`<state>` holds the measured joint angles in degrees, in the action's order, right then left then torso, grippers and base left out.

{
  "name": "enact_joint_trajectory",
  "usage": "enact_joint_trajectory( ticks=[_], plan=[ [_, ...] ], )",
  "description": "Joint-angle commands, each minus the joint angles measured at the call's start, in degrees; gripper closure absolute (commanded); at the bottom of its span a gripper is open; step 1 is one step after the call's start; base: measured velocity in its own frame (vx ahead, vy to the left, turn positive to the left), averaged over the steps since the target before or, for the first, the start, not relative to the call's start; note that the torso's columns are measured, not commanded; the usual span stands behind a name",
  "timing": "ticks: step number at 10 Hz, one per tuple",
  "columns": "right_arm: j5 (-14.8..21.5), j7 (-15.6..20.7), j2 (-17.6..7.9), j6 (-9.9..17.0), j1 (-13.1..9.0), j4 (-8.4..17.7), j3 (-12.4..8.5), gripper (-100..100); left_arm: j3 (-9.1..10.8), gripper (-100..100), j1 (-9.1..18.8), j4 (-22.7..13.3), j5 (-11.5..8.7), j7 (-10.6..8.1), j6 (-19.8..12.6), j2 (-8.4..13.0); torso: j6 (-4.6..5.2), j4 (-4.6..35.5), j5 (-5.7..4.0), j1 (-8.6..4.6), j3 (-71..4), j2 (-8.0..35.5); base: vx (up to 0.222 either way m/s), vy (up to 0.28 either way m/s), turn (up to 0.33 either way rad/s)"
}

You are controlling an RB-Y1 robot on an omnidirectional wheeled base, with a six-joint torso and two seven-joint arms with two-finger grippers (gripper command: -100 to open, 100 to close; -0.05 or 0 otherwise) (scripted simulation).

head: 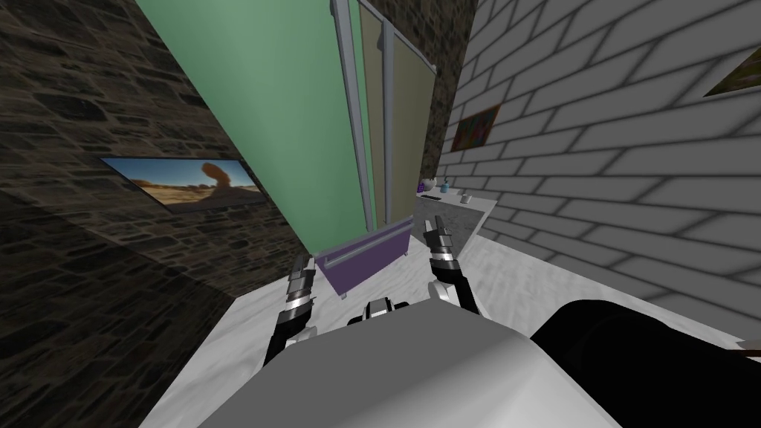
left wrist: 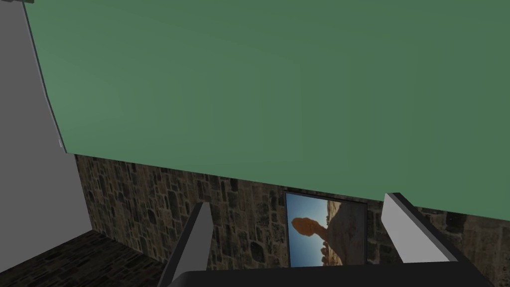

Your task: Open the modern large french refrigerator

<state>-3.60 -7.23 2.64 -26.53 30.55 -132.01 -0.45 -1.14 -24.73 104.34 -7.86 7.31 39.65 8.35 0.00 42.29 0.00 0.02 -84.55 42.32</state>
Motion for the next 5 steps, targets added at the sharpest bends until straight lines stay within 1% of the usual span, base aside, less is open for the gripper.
enact_joint_trajectory(
  ticks=[1,2,3,5],
  plan=[
    [0.0,0.0,0.0,0.0,0.0,0.0,0.0,0,0.63,-100,1.08,-3.25,-0.3,-0.49,1.16,0.38,0.0,-0.01,0.0,0.0,-0.03,-0.06,0.038,-0.017,0.001],
    [0.0,0.0,0.0,0.0,0.0,0.0,0.0,0,0.99,-100,1.82,-5.46,-0.46,-0.75,2.08,0.49,0.0,-0.02,0.0,-0.01,-0.03,-0.05,0.051,-0.025,0.0],
    [0.0,0.0,0.0,0.0,0.0,0.0,0.0,0,0.99,-100,1.82,-5.78,-0.46,-0.75,2.08,0.49,0.01,-0.02,-0.01,-0.04,-0.05,-0.09,0.038,-0.023,0.002],
    [0.0,0.0,0.0,0.0,0.0,0.0,0.0,0,1.72,-100,3.35,-9.94,-0.77,-1.28,3.91,0.65,0.0,0.0,0.0,-0.02,-0.01,-0.02,0.044,-0.027,0.001]
  ],
)
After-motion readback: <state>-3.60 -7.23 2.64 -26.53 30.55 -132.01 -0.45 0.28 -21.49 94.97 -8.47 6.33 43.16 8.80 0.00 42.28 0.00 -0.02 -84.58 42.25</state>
